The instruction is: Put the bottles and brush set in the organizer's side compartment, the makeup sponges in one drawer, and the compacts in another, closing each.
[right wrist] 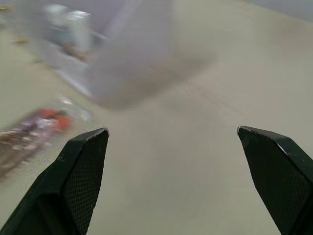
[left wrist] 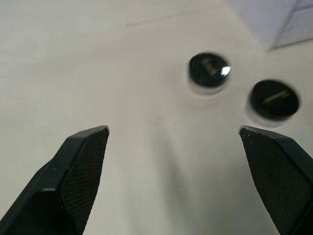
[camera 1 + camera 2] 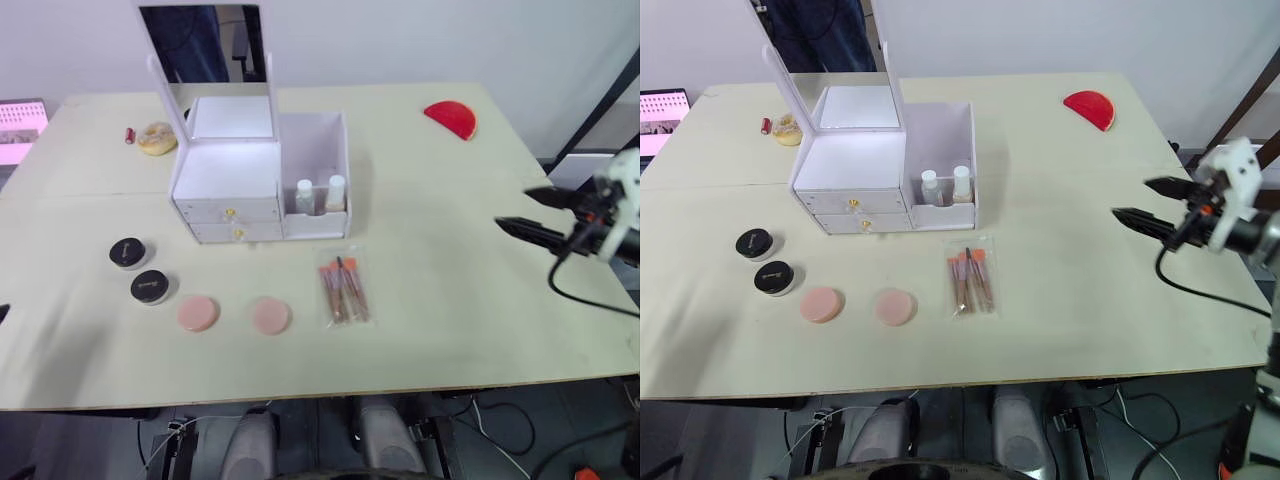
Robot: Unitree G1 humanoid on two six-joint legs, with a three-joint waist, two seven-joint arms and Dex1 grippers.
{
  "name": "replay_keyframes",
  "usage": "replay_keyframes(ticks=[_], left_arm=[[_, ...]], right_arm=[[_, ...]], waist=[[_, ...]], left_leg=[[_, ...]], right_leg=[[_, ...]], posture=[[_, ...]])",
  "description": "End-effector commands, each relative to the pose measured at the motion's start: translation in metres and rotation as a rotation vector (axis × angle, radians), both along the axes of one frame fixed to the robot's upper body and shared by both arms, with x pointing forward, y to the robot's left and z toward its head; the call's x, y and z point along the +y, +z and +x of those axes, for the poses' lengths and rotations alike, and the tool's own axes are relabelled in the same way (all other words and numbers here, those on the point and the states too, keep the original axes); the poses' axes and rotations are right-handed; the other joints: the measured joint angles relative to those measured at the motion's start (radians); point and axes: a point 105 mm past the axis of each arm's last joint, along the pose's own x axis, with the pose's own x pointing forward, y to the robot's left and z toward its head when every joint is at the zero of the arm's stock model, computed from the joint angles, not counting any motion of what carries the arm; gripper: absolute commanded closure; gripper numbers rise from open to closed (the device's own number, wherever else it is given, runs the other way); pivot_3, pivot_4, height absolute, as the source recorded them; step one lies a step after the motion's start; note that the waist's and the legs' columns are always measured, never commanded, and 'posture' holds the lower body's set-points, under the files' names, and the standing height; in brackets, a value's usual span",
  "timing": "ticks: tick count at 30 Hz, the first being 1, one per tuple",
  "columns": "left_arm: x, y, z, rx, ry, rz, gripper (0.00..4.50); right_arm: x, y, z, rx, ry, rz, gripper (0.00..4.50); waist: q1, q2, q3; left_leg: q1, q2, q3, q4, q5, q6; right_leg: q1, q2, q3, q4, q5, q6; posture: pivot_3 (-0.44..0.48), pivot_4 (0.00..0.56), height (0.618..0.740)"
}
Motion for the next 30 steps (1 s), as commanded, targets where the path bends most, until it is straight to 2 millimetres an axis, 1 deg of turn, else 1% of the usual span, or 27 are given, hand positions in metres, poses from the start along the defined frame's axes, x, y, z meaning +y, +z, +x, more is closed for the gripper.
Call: replay_keyframes(ticks=[1,3,7,13,15,17,18,19,21,23,24,26,27,29,30], left_arm=[[0.017,0.01,0.001,-0.033,0.039,0.081,0.0],[0.02,0.009,0.003,-0.039,0.041,0.089,0.0],[0.02,0.009,0.006,-0.052,0.027,0.08,0.0],[0.016,0.009,0.009,-0.058,0.005,0.078,0.0],[0.01,0.01,0.012,-0.059,-0.021,0.081,0.0],[-0.001,0.011,0.018,-0.06,-0.067,0.092,0.0],[-0.012,0.012,0.023,-0.067,-0.105,0.09,0.0],[-0.027,0.012,0.031,-0.073,-0.16,0.084,0.0],[-0.07,0.009,0.046,-0.076,-0.3,0.068,0.0],[-0.108,0.006,0.057,-0.08,-0.411,0.041,0.0],[-0.132,0.005,0.062,-0.084,-0.477,0.02,0.0],[-0.19,0.0,0.071,-0.093,-0.641,-0.034,0.0],[-0.215,-0.002,0.073,-0.093,-0.718,-0.056,0.26],[-0.252,-0.005,0.079,-0.103,-0.827,-0.087,0.83],[-0.263,-0.006,0.082,-0.107,-0.853,-0.092,1.43]], right_arm=[[-0.038,-0.018,-0.019,0.007,-0.1,-0.025,0.04],[-0.046,-0.028,-0.023,0.012,-0.124,-0.009,0.04],[-0.045,-0.037,-0.025,0.017,-0.116,-0.006,0.04],[-0.036,-0.034,-0.022,0.001,-0.085,-0.001,0.04],[-0.029,-0.032,-0.018,-0.006,-0.067,-0.004,0.04],[-0.019,-0.029,-0.016,-0.008,-0.032,-0.002,0.04],[-0.01,-0.027,-0.015,-0.006,0.0,0.003,0.04],[0.001,-0.025,-0.014,-0.006,0.037,0.011,0.04],[0.029,-0.02,-0.013,0.0,0.13,0.027,0.04],[0.052,-0.016,-0.012,0.006,0.2,0.033,0.04],[0.065,-0.015,-0.012,0.009,0.238,0.038,0.04],[0.094,-0.015,-0.012,0.044,0.32,0.025,0.04],[0.104,-0.016,-0.011,0.058,0.344,0.013,0.01],[0.12,-0.017,-0.006,0.078,0.373,0.012,0.0],[0.125,-0.017,-0.004,0.085,0.379,0.016,0.0]], waist=[[0.002,-0.003,-0.002],[0.002,-0.003,-0.002],[-0.013,-0.002,-0.002],[-0.011,-0.002,-0.002],[-0.01,-0.002,-0.002],[-0.007,-0.002,-0.002],[-0.005,-0.002,-0.002],[-0.003,-0.002,-0.002],[0.003,-0.001,-0.002],[0.011,-0.002,-0.002],[0.014,-0.002,-0.002],[0.017,-0.001,-0.002],[0.019,-0.002,-0.002],[0.022,-0.002,-0.002],[0.023,-0.002,-0.002]], left_leg=[[0.0,0.0,0.0,0.0,0.0,0.0],[0.0,0.0,0.0,0.0,0.0,0.0],[0.001,0.0,0.0,-0.001,0.0,0.0],[0.001,0.001,0.001,-0.002,0.0,0.0],[0.001,0.001,0.001,-0.002,0.0,0.0],[0.001,0.001,0.0,-0.001,0.0,0.0],[0.001,0.001,0.0,-0.001,0.0,0.0],[0.001,0.001,0.0,-0.001,0.0,0.0],[0.0,0.001,0.0,-0.001,0.0,0.0],[0.0,0.001,0.0,0.0,0.0,0.0],[0.0,0.001,0.0,0.0,0.0,0.0],[0.0,0.001,0.0,0.001,0.0,0.0],[0.0,0.001,0.0,0.001,0.0,0.0],[0.0,0.0,0.0,0.002,0.0,0.0],[0.0,0.0,-0.001,0.002,0.0,0.0]], right_leg=[[0.0,0.0,0.0,0.0,0.0,0.0],[0.0,0.0,0.0,0.0,0.0,0.0],[0.0,0.0,0.0,0.001,0.0,0.0],[0.0,0.0,0.0,0.001,0.0,0.0],[0.0,0.0,0.0,0.001,0.0,0.0],[0.0,0.0,0.0,0.001,0.0,0.0],[0.0,0.0,0.0,0.001,0.0,0.0],[0.0,0.0,0.0,0.001,0.0,0.0],[0.001,0.0,0.0,0.001,0.0,0.0],[0.001,0.0,0.0,0.001,0.0,0.0],[0.001,0.0,0.0,0.001,0.001,0.0],[0.001,0.0,0.0,0.001,0.002,-0.002],[0.001,0.0,0.0,0.001,0.003,-0.003],[0.002,0.0,0.0,0.001,0.003,-0.003],[0.003,0.0,0.0,0.001,0.003,-0.003]], posture=[[0.0,0.15,0.739],[0.0,0.15,0.739],[0.0,0.15,0.739],[0.0,0.15,0.739],[0.0,0.15,0.739],[0.0,0.15,0.739],[0.0,0.15,0.739],[0.0,0.15,0.739],[0.0,0.15,0.739],[0.0,0.15,0.739],[0.0,0.15,0.739],[0.0,0.15,0.739],[0.0,0.15,0.739],[0.0,0.15,0.739],[0.0,0.15,0.739]])
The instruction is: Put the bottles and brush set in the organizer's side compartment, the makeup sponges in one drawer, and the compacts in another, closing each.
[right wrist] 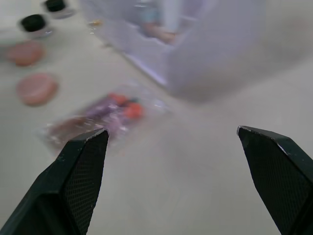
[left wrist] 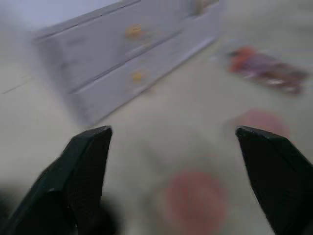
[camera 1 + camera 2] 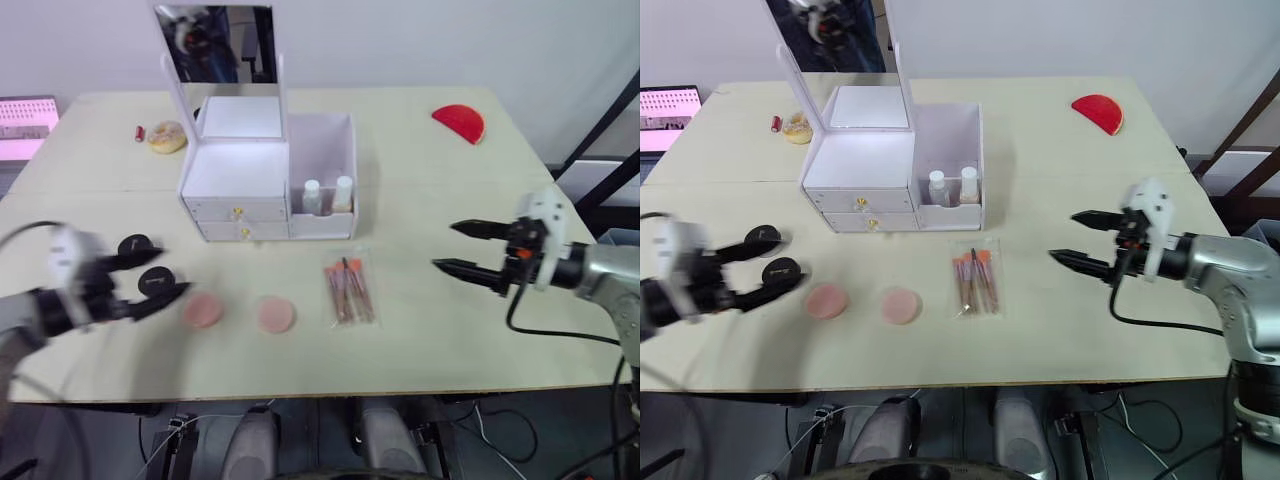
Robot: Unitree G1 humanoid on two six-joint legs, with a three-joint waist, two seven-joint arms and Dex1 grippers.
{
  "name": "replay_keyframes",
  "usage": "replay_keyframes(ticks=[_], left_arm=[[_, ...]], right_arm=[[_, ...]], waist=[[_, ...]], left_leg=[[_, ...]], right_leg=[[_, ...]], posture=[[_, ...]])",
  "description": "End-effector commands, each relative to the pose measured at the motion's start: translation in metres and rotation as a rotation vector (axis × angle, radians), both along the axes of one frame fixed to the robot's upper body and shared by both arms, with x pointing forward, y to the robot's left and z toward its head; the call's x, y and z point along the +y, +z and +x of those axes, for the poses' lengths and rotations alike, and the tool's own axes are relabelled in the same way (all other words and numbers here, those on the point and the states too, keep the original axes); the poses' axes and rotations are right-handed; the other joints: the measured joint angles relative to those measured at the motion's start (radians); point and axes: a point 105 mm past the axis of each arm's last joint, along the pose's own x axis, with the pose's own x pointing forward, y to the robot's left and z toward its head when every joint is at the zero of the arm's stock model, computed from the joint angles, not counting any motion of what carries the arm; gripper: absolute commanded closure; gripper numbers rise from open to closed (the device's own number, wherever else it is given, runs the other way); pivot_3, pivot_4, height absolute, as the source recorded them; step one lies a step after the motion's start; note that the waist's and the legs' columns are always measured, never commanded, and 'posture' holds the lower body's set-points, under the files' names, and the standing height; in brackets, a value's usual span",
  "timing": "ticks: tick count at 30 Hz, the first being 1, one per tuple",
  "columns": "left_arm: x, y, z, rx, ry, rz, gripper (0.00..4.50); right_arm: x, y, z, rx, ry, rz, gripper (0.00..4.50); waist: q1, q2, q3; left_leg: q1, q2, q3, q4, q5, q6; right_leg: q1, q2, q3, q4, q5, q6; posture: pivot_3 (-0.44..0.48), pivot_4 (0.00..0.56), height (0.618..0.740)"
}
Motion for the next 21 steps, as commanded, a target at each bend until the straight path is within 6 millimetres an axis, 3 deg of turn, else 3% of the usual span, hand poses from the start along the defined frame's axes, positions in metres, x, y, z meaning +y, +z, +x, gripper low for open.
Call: replay_keyframes(ticks=[1,6,13,21], left_arm=[[-0.048,-0.006,0.008,-0.011,-0.138,0.011,1.89],[-0.108,-0.027,0.022,-0.019,-0.286,0.027,4.47],[-0.155,-0.039,0.032,-0.026,-0.395,0.014,4.47],[-0.169,-0.058,0.036,-0.007,-0.442,0.079,4.47]], right_arm=[[0.025,0.001,0.001,0.037,0.05,-0.003,0.0],[0.041,-0.015,0.005,0.198,0.052,-0.048,0.0],[0.046,-0.025,0.017,0.515,-0.026,0.023,0.0],[0.058,-0.04,0.021,0.779,-0.049,0.063,0.0]], waist=[[0.0,-0.001,0.0],[0.002,0.0,-0.001],[0.003,0.001,-0.001],[0.016,0.001,-0.001]], left_leg=[[0.0,0.0,0.0,0.0,0.0,0.0],[0.0,0.0,-0.001,0.0,0.0,0.0],[0.0,0.0,-0.001,0.001,0.0,0.0],[0.0,0.0,-0.002,0.001,0.0,0.0]], right_leg=[[0.0,0.0,0.0,0.0,0.0,0.0],[0.001,0.001,0.0,0.0,0.0,0.0],[0.001,0.001,0.0,0.0,0.0,0.0],[0.001,0.001,0.0,0.0,0.001,0.0]], posture=[[0.0,0.15,0.739],[0.0,0.15,0.739],[0.0,0.15,0.739],[0.0,0.15,0.739]])
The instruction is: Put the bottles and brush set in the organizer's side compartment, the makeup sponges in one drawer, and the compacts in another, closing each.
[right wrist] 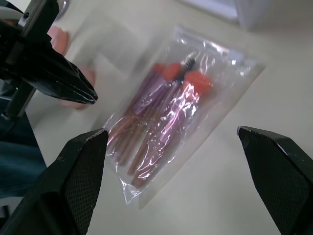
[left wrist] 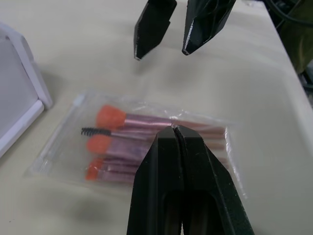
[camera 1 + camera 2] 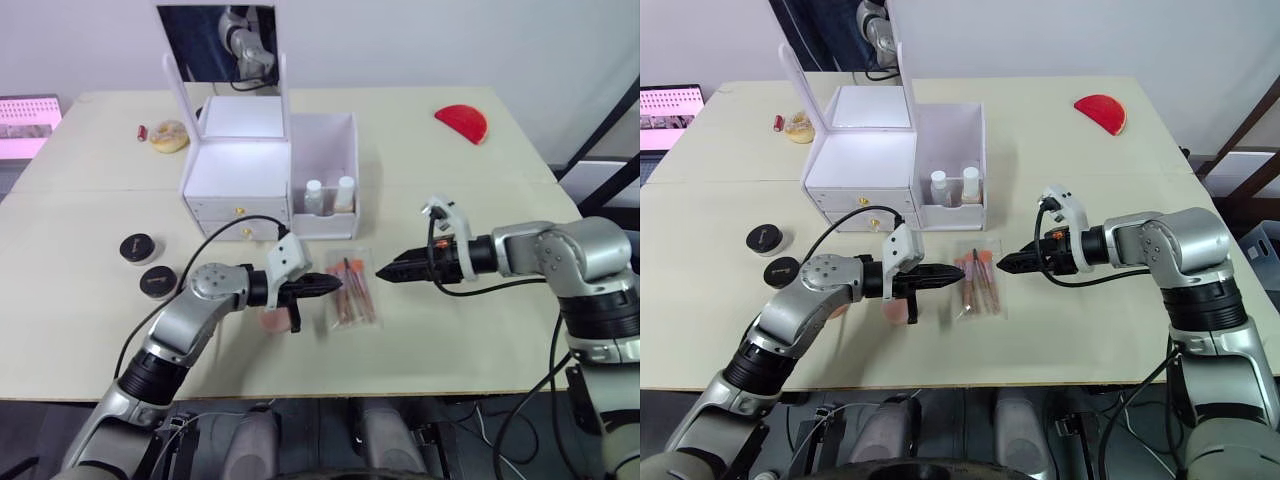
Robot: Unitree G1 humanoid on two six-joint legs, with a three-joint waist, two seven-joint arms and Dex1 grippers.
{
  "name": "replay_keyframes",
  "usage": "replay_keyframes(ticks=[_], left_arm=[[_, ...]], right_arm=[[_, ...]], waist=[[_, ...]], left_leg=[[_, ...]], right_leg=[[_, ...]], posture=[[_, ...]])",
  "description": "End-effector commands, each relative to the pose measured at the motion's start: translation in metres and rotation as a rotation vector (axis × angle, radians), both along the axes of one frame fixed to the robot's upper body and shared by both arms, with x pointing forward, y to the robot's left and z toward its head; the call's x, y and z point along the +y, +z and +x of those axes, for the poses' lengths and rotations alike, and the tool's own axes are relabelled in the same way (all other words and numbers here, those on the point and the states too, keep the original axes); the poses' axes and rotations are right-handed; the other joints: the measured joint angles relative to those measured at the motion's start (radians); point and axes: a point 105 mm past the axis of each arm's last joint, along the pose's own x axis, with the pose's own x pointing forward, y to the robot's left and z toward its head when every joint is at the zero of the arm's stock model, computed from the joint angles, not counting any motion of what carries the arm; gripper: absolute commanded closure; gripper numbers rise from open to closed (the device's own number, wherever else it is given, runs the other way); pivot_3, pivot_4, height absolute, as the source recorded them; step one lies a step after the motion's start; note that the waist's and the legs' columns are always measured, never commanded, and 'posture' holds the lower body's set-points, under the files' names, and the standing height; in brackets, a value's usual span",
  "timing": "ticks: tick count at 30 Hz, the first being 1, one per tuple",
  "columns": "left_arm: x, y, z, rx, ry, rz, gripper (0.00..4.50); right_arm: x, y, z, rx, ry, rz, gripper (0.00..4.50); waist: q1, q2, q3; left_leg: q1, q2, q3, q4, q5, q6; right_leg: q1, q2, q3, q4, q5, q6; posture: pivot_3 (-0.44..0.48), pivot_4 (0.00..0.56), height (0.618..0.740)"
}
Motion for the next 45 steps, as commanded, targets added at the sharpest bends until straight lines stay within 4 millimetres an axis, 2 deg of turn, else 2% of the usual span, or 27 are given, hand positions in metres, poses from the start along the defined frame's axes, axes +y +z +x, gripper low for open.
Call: replay_keyframes(ticks=[1,4,9,14,22,27,30,37,45], left_arm=[[-0.004,-0.004,-0.002,-0.038,-0.036,0.044,4.47],[-0.001,-0.013,-0.001,-0.054,-0.034,0.095,4.47],[-0.002,-0.014,-0.001,-0.068,-0.029,0.106,4.47],[0.001,-0.019,-0.005,-0.065,-0.035,0.13,4.47],[0.004,-0.022,-0.007,-0.065,-0.04,0.148,4.47],[0.006,-0.023,-0.006,-0.066,-0.043,0.159,4.47],[0.006,-0.023,-0.005,-0.067,-0.043,0.161,4.5],[0.008,-0.024,-0.005,-0.068,-0.042,0.169,4.5],[0.01,-0.025,-0.005,-0.071,-0.04,0.175,4.5]], right_arm=[[0.01,0.001,0.003,0.07,0.001,0.043,0.0],[0.018,0.0,0.007,0.125,-0.015,0.091,0.0],[0.03,-0.001,0.013,0.177,-0.027,0.134,0.0],[0.043,-0.013,0.02,0.227,-0.048,0.155,0.0],[0.038,-0.017,0.033,0.208,-0.084,0.125,0.0],[0.046,-0.018,0.032,0.192,-0.038,0.11,0.0],[0.047,-0.02,0.033,0.172,-0.02,0.099,0.9],[0.049,-0.02,0.033,0.164,-0.003,0.101,4.46],[0.05,-0.016,0.033,0.16,0.004,0.126,4.46]], waist=[[0.004,0.0,0.0],[0.005,0.0,0.0],[0.005,0.0,0.0],[0.003,0.001,0.0],[0.0,0.002,-0.001],[-0.001,0.002,-0.001],[-0.002,0.002,-0.001],[-0.001,0.002,-0.001],[-0.001,0.002,-0.001]], left_leg=[[0.0,0.0,0.0,0.0,0.0,0.0],[0.0,0.0,0.0,0.0,0.0,0.0],[0.0,0.0,0.0,0.0,0.0,0.0],[0.0,0.0,0.0,0.0,0.0,0.0],[0.001,0.0,0.0,0.0,0.0,0.0],[0.001,0.0,0.0,0.0,0.0,0.0],[0.001,0.0,0.0,0.0,0.0,0.0],[0.001,0.0,0.0,0.0,0.0,0.0],[0.001,0.0,-0.001,0.0,0.0,0.0]], right_leg=[[0.0,0.0,0.0,0.0,0.0,0.0],[0.0,0.0,0.0,0.0,0.0,0.0],[0.0,0.0,0.0,0.001,0.001,0.002],[0.0,0.0,0.0,0.001,0.002,0.003],[0.0,0.0,0.0,0.002,0.002,0.003],[0.0,0.0,0.0,0.002,0.002,0.003],[0.0,0.0,0.0,0.002,0.002,0.003],[0.0,0.0,0.0,0.002,0.002,0.004],[0.0,0.0,0.0,0.002,0.002,0.004]], posture=[[0.0,0.15,0.739],[0.0,0.15,0.739],[0.0,0.15,0.739],[0.0,0.15,0.739],[0.0,0.15,0.739],[0.0,0.15,0.739],[0.0,0.15,0.739],[0.0,0.15,0.739],[0.0,0.15,0.739]])
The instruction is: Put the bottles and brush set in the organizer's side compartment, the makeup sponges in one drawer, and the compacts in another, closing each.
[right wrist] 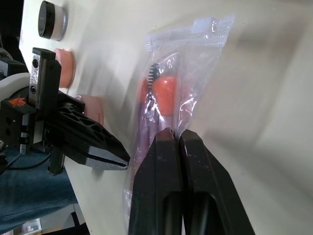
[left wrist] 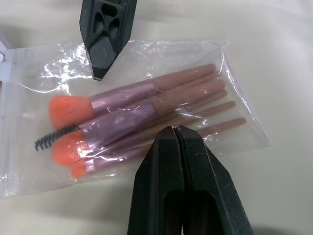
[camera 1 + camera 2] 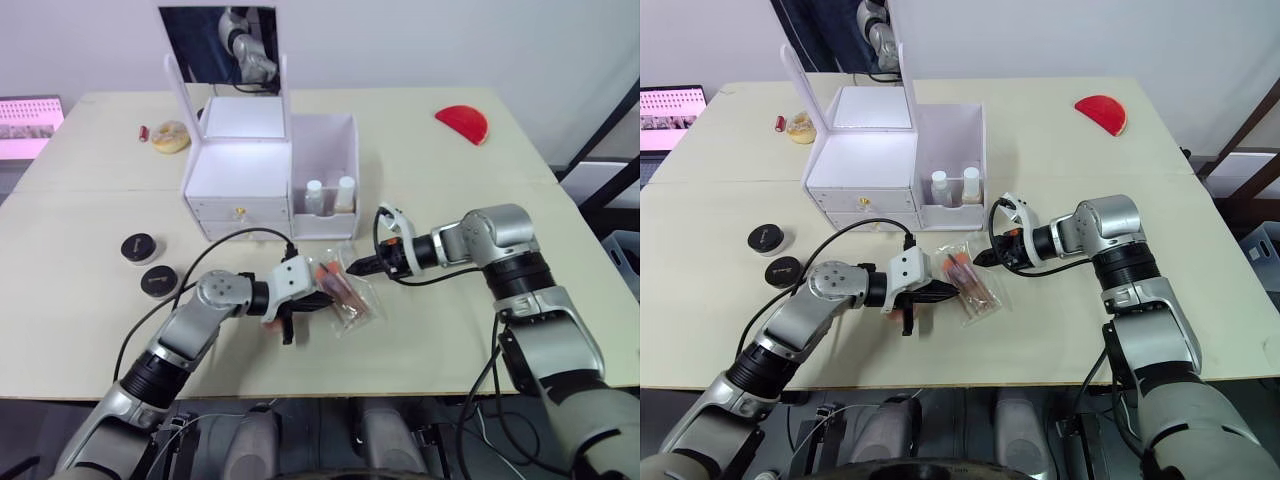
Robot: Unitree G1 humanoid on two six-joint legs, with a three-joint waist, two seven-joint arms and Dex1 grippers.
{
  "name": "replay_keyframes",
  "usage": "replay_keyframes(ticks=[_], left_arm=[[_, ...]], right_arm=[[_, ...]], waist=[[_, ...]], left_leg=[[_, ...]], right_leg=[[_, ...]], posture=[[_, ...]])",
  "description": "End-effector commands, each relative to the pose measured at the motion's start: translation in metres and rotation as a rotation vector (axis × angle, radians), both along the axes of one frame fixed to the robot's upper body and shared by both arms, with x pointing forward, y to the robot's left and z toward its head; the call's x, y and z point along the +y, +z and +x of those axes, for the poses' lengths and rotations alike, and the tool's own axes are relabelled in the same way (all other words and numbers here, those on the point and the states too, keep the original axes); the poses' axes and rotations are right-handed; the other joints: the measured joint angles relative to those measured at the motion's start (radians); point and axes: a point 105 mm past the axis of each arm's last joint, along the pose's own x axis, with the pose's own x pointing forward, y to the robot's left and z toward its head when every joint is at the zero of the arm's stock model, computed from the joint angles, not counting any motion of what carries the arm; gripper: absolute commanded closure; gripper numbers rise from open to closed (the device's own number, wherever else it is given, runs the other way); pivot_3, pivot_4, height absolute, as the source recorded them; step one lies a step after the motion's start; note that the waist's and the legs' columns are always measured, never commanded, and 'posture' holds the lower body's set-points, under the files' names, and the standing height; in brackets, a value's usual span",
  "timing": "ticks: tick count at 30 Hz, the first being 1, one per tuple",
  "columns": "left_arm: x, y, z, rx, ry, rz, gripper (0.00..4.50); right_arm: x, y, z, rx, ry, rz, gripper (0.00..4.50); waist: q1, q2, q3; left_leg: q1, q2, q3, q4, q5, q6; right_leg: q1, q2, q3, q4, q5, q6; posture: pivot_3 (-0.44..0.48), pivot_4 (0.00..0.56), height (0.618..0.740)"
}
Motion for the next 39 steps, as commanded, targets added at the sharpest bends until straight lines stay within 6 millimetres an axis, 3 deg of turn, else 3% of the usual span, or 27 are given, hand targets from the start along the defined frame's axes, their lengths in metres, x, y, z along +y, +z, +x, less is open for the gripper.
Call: replay_keyframes(ticks=[1,7,14,17,24,25,35,38,39], left_arm=[[0.003,-0.002,-0.001,-0.008,0.003,0.015,4.5],[0.006,-0.003,0.002,-0.016,0.016,0.018,4.5],[0.006,-0.002,0.004,-0.023,0.023,0.015,4.5],[0.007,-0.003,0.004,-0.026,0.028,0.021,4.5],[0.008,-0.006,0.004,-0.029,0.028,0.034,4.5],[0.008,-0.006,0.004,-0.029,0.028,0.035,4.5],[0.009,-0.006,0.005,-0.037,0.021,0.047,4.5],[0.01,-0.006,0.006,-0.038,0.022,0.048,4.5],[0.01,-0.006,0.006,-0.039,0.023,0.048,4.5]], right_arm=[[0.004,0.014,0.003,-0.038,0.015,0.043,4.46],[0.002,0.022,0.005,-0.067,0.016,0.065,4.46],[0.003,0.01,-0.005,-0.078,0.095,-0.005,4.46],[0.003,0.008,-0.003,-0.081,0.096,-0.013,3.62],[0.008,0.006,-0.003,-0.047,0.098,-0.001,0.15],[0.011,0.006,-0.004,-0.039,0.104,0.006,0.07],[0.022,-0.008,-0.007,-0.006,0.136,-0.013,0.07],[0.021,-0.011,-0.006,-0.011,0.134,-0.024,0.98],[0.021,-0.011,-0.006,-0.013,0.135,-0.027,1.48]], waist=[[0.0,0.0,0.0],[0.0,0.0,0.0],[0.001,0.0,0.0],[0.001,0.0,0.0],[-0.001,0.0,0.0],[-0.002,0.0,-0.001],[-0.021,0.001,-0.002],[-0.021,0.002,-0.005],[-0.021,0.003,-0.005]], left_leg=[[0.0,0.0,0.0,0.0,0.0,0.0],[0.0,0.0,0.0,0.0,0.0,0.0],[0.0,0.0,0.0,0.0,0.0,0.0],[0.0,0.0,0.0,0.0,0.0,0.0],[0.001,0.0,0.0,0.0,0.0,0.0],[0.001,0.0,0.0,0.0,0.0,0.0],[0.001,0.0,0.0,-0.001,0.0,0.0],[0.002,0.0,0.0,-0.001,0.0,0.0],[0.001,0.0,0.0,-0.001,0.0,0.0]], right_leg=[[0.0,0.0,0.0,0.0,0.0,0.0],[0.0,0.0,0.0,0.0,0.0,0.0],[0.0,0.0,0.0,0.0,0.0,0.0],[0.0,0.0,0.0,0.0,0.0,0.0],[0.0,0.0,0.0,0.0,0.0,0.0],[0.0,0.0,0.0,0.001,0.0,0.0],[0.001,0.0,0.0,0.001,0.0,0.0],[0.001,0.0,0.0,0.001,0.0,0.0],[0.001,0.0,0.0,0.001,0.0,0.0]], posture=[[0.0,0.15,0.739],[0.0,0.15,0.739],[0.0,0.15,0.739],[0.0,0.15,0.739],[0.0,0.15,0.739],[0.0,0.15,0.739],[0.0,0.15,0.739],[0.0,0.15,0.739],[0.0,0.15,0.739]])
